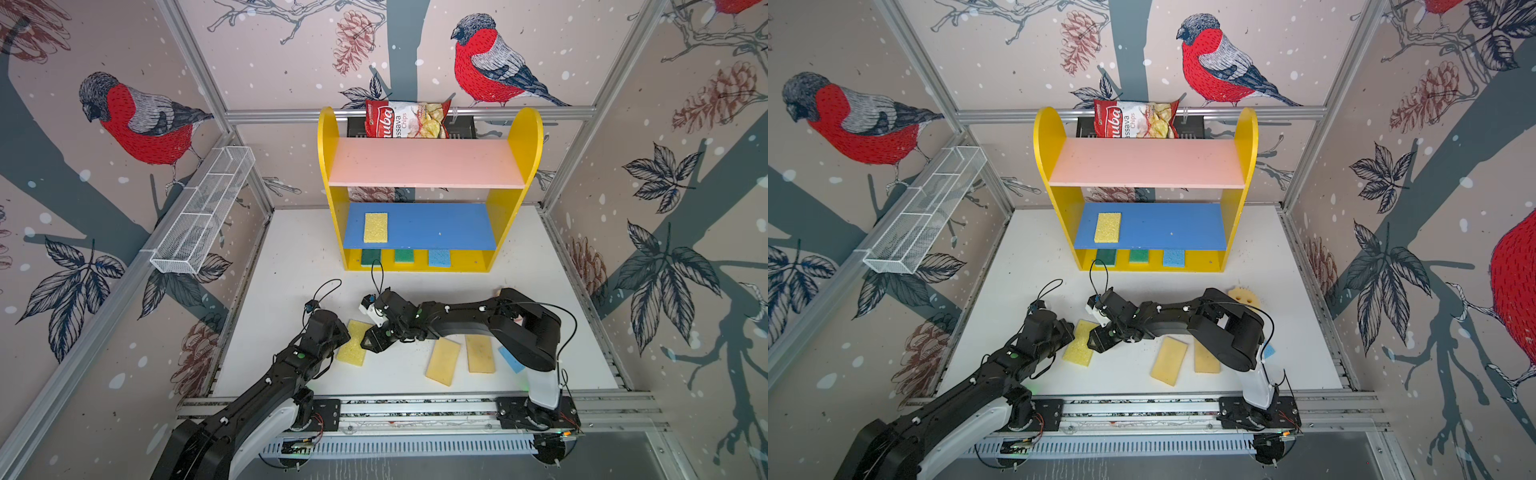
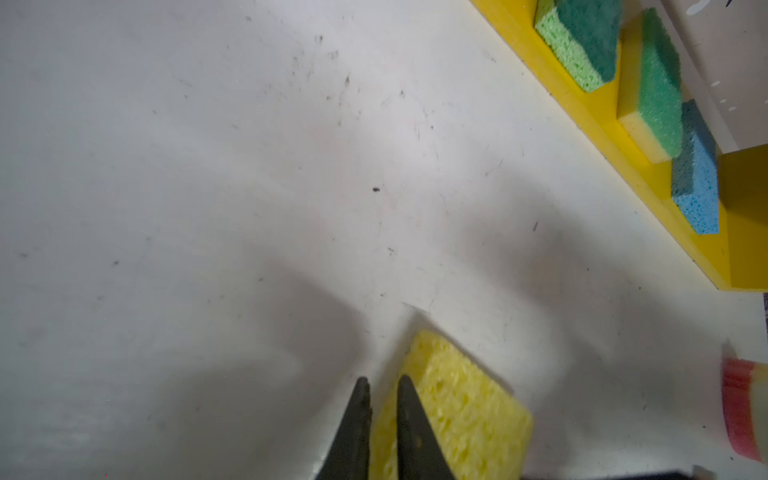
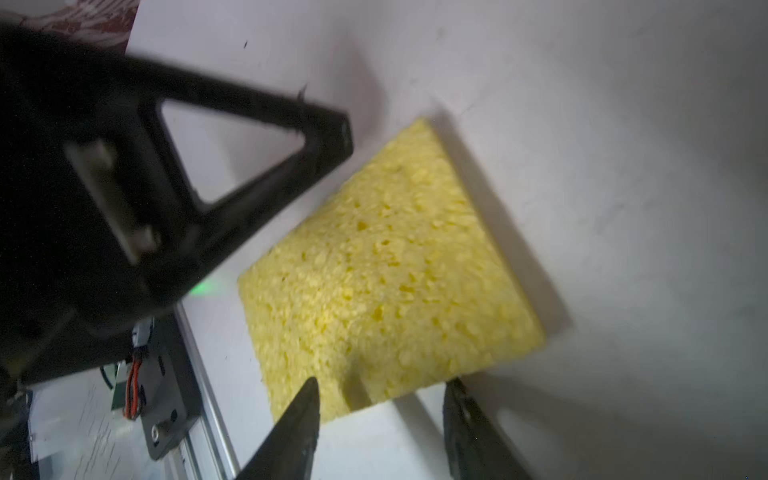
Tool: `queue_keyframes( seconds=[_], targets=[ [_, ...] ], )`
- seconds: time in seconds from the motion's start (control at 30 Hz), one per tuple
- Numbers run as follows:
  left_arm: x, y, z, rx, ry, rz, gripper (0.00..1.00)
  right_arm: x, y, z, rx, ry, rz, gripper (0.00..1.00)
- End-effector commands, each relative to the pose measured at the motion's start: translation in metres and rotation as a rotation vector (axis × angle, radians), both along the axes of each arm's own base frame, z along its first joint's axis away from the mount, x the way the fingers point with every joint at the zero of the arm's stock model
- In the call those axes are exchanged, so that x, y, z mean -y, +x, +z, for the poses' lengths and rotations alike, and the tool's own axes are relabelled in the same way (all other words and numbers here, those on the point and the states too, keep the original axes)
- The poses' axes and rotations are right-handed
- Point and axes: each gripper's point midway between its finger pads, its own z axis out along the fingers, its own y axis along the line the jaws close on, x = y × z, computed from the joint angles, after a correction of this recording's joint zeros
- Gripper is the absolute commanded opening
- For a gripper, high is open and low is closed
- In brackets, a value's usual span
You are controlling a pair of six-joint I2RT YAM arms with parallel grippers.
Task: Arrange cleaning sponges on a shelf
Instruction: Rotate the cleaning sponge at the bottom-center of the table, then pick up the cleaning sponge from the bottom-center of the table.
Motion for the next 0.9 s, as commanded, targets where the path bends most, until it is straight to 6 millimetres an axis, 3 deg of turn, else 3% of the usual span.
queue_keyframes(
  seconds=[0.0, 0.17, 0.4, 0.57, 0.77, 0.8, 0.83, 0.87],
  targets=[
    [0.009, 0.001, 0.001, 0.010, -0.049, -0.019, 0.15, -0.001, 0.005, -0.007, -0.028, -0.040, -0.021, 0.48],
    [0.014, 0.004, 0.004, 0.031, -0.073, -0.036, 0.15, -0.016, 0.005, -0.003, -0.042, -0.021, -0.008, 0.29],
    [0.020, 0.008, 0.002, 0.033, -0.089, -0.053, 0.13, -0.009, 0.005, -0.013, -0.070, -0.038, -0.052, 0.14],
    [0.027, 0.022, 0.022, 0.076, -0.079, -0.086, 0.14, -0.001, 0.026, -0.005, -0.094, 0.013, -0.146, 0.04],
    [0.036, 0.032, 0.047, 0.180, -0.090, -0.145, 0.30, 0.007, 0.061, 0.022, -0.052, 0.074, -0.224, 0.00],
    [0.039, 0.033, 0.051, 0.201, -0.099, -0.158, 0.35, 0.009, 0.066, 0.027, -0.043, 0.081, -0.231, 0.00],
    [0.041, 0.033, 0.056, 0.226, -0.105, -0.173, 0.53, 0.011, 0.070, 0.032, -0.033, 0.087, -0.236, 0.00],
    [0.041, 0.035, 0.061, 0.248, -0.109, -0.180, 0.94, 0.013, 0.073, 0.035, -0.023, 0.091, -0.238, 0.00]
  ],
)
